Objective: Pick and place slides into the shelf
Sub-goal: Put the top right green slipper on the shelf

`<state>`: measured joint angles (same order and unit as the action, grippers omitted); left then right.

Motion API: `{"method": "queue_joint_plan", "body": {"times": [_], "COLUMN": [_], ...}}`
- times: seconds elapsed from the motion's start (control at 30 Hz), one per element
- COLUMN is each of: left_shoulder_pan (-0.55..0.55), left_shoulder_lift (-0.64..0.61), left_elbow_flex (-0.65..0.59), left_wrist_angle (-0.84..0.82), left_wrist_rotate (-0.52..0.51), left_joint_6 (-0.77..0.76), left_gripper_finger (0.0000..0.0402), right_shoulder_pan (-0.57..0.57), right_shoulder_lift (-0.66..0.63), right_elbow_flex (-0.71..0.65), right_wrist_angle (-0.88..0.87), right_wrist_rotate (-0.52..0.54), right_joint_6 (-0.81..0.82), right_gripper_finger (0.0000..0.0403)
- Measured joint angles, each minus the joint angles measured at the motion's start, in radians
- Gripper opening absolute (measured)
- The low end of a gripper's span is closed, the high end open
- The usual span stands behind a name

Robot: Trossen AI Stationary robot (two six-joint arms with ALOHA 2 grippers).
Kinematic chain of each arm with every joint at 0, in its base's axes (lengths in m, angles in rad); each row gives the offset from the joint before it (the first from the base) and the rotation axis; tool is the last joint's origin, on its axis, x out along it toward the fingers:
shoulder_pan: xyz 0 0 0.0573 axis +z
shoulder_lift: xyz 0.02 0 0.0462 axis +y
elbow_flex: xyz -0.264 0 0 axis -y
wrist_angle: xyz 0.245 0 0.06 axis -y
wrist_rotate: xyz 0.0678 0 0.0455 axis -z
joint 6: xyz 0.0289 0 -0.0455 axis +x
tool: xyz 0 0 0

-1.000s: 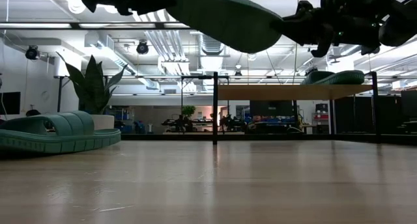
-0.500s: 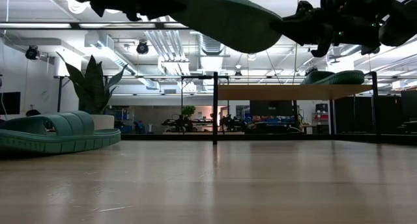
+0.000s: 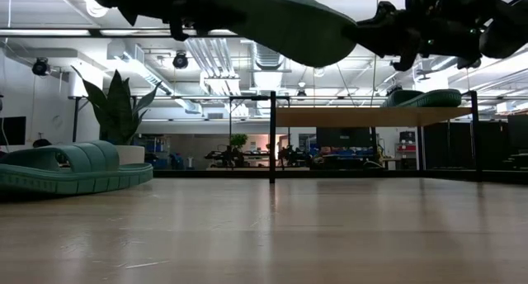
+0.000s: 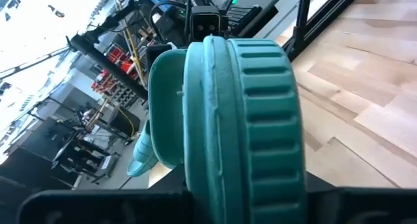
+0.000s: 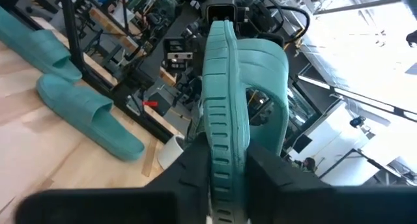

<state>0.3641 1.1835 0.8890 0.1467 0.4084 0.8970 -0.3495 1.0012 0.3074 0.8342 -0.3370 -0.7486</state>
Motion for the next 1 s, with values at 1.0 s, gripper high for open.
{"method": "queue_joint_plan", "body": {"times": [1.0], "left_shoulder_pan": [-0.02], "left_shoulder_lift": [-0.168], "left_elbow_flex": [-0.038], "left_wrist_angle": [-0.014], "left_wrist_rotate": [-0.528], "left_joint_6": [-0.012], "left_gripper_finger": [0.0051], "right_shoulder_pan": [0.0], "right_shoulder_lift": [-0.042], "right_elbow_flex": [0.001], "right_wrist_angle": [0.011], "right_wrist_rotate": [0.129], "right_joint_6": [0.264], "right_gripper_finger": [0.0147]}}
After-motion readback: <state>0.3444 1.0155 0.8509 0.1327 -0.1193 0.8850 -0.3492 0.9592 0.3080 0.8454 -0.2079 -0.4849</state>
